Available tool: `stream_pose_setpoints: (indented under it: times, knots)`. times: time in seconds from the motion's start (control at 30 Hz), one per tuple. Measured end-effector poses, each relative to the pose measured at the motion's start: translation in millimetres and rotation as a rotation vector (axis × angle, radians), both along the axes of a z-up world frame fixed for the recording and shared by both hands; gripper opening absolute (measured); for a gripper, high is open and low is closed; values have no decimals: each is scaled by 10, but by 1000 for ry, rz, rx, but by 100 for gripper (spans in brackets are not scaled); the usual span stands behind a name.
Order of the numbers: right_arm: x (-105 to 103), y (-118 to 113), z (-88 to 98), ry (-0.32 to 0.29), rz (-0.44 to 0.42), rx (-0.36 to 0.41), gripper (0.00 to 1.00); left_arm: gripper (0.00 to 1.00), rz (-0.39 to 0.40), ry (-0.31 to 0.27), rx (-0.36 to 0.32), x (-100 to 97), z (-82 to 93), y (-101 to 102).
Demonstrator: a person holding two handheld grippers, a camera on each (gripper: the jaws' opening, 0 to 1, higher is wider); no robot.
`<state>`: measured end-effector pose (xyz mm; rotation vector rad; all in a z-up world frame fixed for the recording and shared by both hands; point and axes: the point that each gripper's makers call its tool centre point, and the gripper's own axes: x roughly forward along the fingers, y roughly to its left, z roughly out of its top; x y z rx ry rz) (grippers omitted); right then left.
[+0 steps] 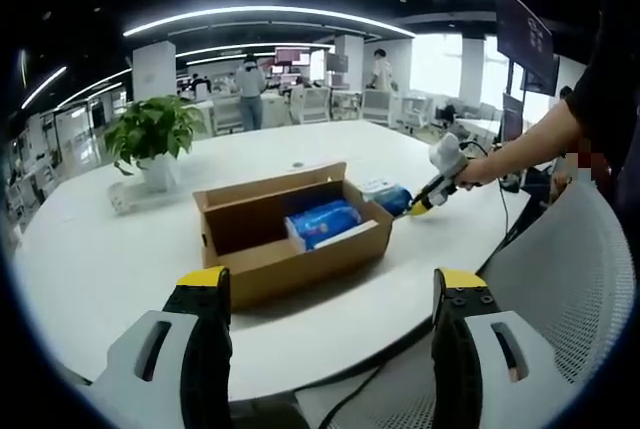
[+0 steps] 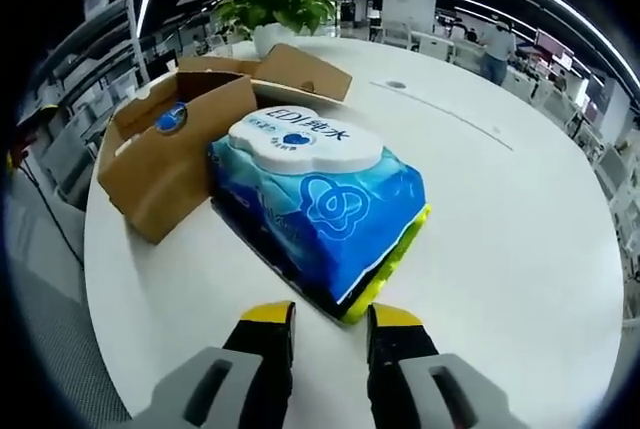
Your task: Operate the shoe box by opening the lid, removing the specified soft item, and placing it in the target area until the item is outside and the box remains undamaged.
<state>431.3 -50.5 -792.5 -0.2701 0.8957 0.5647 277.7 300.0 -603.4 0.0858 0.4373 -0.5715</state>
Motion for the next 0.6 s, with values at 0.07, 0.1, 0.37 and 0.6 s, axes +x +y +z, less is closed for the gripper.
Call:
stream_pose_setpoints:
  times: [0.07, 0.1, 0.37, 0.6]
  knots:
    - [-1, 0, 14, -6, 3, 2, 23, 80, -2, -1, 0, 0, 1, -2]
    - [1, 2, 30, -12, 4, 2, 24, 80, -2, -2, -1, 0, 2, -2]
    - [-29, 61, 192, -47, 48, -3, 35, 80, -4, -4, 11, -3, -2, -2]
    - [4, 68, 352, -96, 88, -19, 39, 80, -18, -12, 29, -4, -1, -13]
